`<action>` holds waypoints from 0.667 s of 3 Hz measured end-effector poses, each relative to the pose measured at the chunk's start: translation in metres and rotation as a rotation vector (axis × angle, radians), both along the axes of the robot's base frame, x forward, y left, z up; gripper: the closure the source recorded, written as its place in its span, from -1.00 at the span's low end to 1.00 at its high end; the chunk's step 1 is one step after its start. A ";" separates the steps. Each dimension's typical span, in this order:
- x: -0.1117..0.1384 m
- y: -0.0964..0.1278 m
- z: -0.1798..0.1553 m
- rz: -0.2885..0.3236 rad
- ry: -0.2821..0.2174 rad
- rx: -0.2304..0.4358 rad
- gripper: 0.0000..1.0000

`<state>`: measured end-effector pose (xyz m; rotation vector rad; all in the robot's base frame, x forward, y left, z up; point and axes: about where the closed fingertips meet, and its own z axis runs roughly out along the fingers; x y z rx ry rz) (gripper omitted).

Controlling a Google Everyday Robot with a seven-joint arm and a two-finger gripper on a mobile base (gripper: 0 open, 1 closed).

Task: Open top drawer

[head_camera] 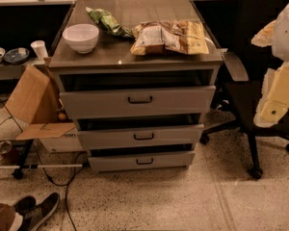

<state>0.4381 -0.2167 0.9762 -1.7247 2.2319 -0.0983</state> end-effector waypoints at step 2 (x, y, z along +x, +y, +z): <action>0.022 0.008 -0.009 0.007 -0.013 0.021 -1.00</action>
Offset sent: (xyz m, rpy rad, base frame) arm 0.0501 0.0166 -0.0243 0.0468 -0.0113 0.0146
